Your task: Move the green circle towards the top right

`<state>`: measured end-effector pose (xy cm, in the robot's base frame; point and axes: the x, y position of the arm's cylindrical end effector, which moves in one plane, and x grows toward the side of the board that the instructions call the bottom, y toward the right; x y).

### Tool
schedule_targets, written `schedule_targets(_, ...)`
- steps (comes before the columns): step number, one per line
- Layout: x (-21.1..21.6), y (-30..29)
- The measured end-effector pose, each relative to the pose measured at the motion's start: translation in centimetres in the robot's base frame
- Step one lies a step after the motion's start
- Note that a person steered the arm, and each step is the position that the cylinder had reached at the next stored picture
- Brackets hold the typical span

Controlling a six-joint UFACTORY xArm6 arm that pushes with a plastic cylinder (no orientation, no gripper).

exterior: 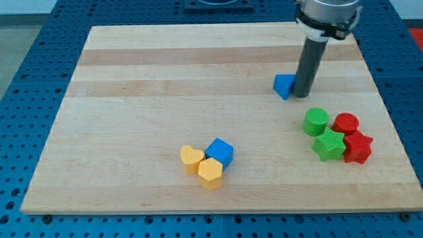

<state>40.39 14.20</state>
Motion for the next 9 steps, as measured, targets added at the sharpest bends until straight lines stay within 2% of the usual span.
schedule_targets(3, -1.1, -7.4)
schedule_targets(9, -8.6, -11.7)
